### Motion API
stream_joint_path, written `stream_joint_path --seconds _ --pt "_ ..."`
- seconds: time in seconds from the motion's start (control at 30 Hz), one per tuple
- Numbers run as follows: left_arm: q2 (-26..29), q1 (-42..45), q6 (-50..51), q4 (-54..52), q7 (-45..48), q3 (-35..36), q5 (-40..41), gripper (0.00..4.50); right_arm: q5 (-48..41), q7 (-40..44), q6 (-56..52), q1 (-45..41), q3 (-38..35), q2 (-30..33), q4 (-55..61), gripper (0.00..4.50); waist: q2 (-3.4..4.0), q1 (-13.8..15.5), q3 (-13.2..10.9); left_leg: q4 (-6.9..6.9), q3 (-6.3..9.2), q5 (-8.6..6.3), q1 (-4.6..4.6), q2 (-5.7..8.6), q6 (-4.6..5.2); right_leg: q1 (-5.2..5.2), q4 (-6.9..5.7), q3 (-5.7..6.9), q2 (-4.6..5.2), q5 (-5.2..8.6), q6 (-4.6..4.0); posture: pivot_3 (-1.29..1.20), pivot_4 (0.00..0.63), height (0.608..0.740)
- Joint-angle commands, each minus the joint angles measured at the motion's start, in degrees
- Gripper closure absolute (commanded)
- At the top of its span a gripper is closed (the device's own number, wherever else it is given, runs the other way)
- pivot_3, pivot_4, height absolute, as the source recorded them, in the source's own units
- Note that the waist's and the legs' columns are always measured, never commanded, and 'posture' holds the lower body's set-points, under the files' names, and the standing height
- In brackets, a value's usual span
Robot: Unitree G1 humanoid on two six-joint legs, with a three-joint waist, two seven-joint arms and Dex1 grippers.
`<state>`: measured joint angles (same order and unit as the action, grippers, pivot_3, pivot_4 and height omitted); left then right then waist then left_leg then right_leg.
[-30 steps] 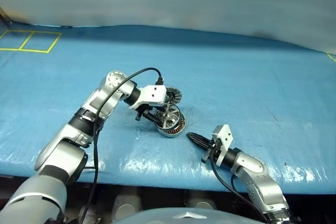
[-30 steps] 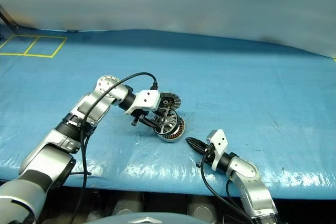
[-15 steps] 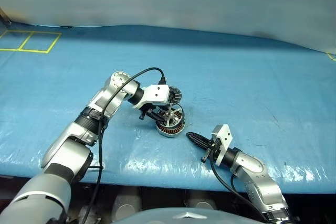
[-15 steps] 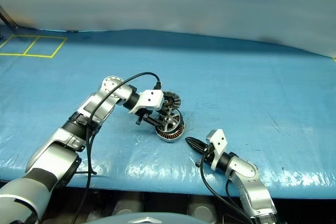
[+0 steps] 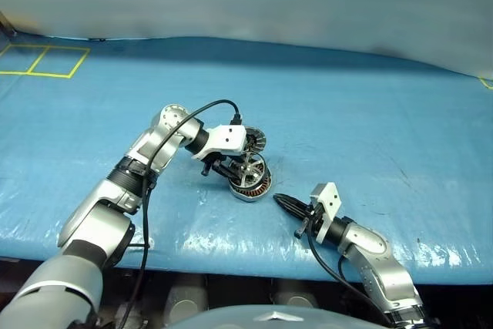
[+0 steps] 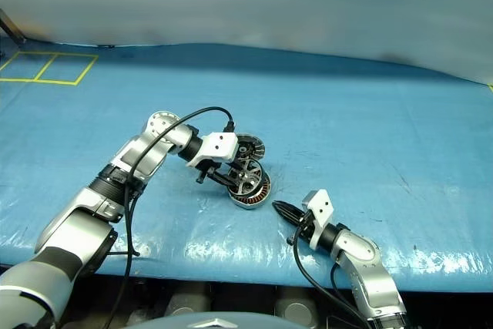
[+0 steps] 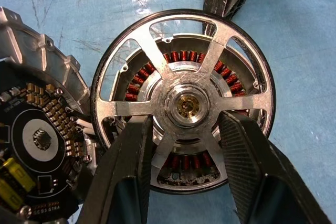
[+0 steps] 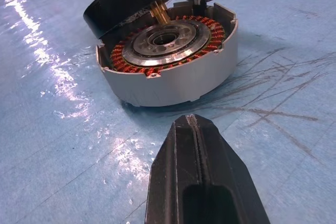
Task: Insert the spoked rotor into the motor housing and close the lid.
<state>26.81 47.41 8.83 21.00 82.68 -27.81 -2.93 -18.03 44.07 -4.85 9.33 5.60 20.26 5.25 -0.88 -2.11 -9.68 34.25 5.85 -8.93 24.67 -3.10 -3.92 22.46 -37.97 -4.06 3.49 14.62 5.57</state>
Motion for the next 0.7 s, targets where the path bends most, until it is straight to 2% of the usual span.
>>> stream_joint_path --seconds 0.03,0.1,0.4,0.7 --pt "0.08 0.53 -2.27 -0.61 -0.64 0.35 -0.57 1.98 0.29 -0.38 1.40 -0.29 -0.41 -0.10 1.11 4.50 0.00 0.00 0.00 0.00 0.00 0.00 0.00 0.00 0.00 0.00 0.00 0.00 0.00 0.00 0.00 0.00 0.150 0.740" --pt "-0.26 0.59 -2.60 -0.15 -1.52 0.66 -0.83 1.38 0.33 -0.47 1.44 -0.25 -0.36 -0.11 1.20 4.50 0.00 0.00 0.00 0.00 0.00 0.00 0.00 0.00 0.00 0.00 0.00 0.00 0.00 0.00 0.00 0.00 0.150 0.740" --pt "0.10 -0.11 -1.57 -2.51 -1.33 2.13 1.11 1.38 0.46 -0.93 1.34 -0.05 -0.48 -0.24 1.78 4.50 0.00 0.00 0.00 0.00 0.00 0.00 0.00 0.00 0.00 0.00 0.00 0.00 0.00 0.00 0.00 0.00 0.150 0.740" --pt "5.70 -8.29 3.42 -17.05 -1.50 6.67 6.80 1.38 -0.19 -3.54 -0.58 -1.69 -2.62 0.24 4.29 4.50 0.05 -0.19 0.00 -0.03 0.00 0.00 -0.03 -0.01 0.00 0.01 -0.02 -0.03 0.00 0.00 -0.01 0.00 0.150 0.740"
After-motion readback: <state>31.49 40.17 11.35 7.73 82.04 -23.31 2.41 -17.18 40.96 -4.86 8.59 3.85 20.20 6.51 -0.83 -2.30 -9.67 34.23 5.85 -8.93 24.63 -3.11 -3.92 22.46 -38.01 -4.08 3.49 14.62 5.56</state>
